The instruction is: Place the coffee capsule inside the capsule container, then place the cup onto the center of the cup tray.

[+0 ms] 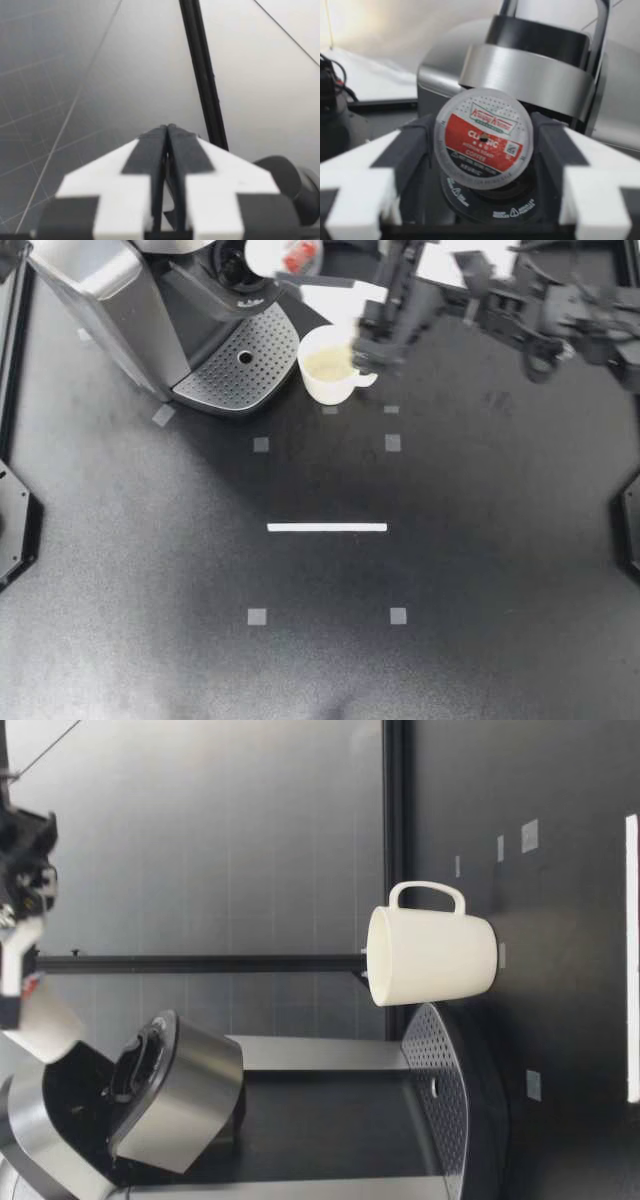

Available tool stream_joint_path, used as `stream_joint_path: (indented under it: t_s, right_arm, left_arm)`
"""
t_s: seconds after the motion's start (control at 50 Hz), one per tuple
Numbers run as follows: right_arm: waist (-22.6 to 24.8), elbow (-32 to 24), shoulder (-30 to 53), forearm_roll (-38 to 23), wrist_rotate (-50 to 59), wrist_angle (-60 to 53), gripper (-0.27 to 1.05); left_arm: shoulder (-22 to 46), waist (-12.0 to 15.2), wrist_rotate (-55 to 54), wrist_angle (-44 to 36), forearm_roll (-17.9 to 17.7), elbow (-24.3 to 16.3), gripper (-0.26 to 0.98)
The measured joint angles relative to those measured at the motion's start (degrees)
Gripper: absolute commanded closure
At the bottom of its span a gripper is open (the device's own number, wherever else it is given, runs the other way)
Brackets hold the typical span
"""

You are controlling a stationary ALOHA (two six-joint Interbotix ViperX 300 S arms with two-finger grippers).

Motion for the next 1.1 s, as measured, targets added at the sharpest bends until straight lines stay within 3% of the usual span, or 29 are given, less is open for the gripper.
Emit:
stream_joint_path:
  t_s: [1.1]
  right_arm:
    - [-1.58, -6.59, 8.7, -0.09, -0.26, 5.45, 0.32]
  left_arm:
    - [0.0, 0.0, 0.35, 0.0, -0.09, 0.79, 0.61]
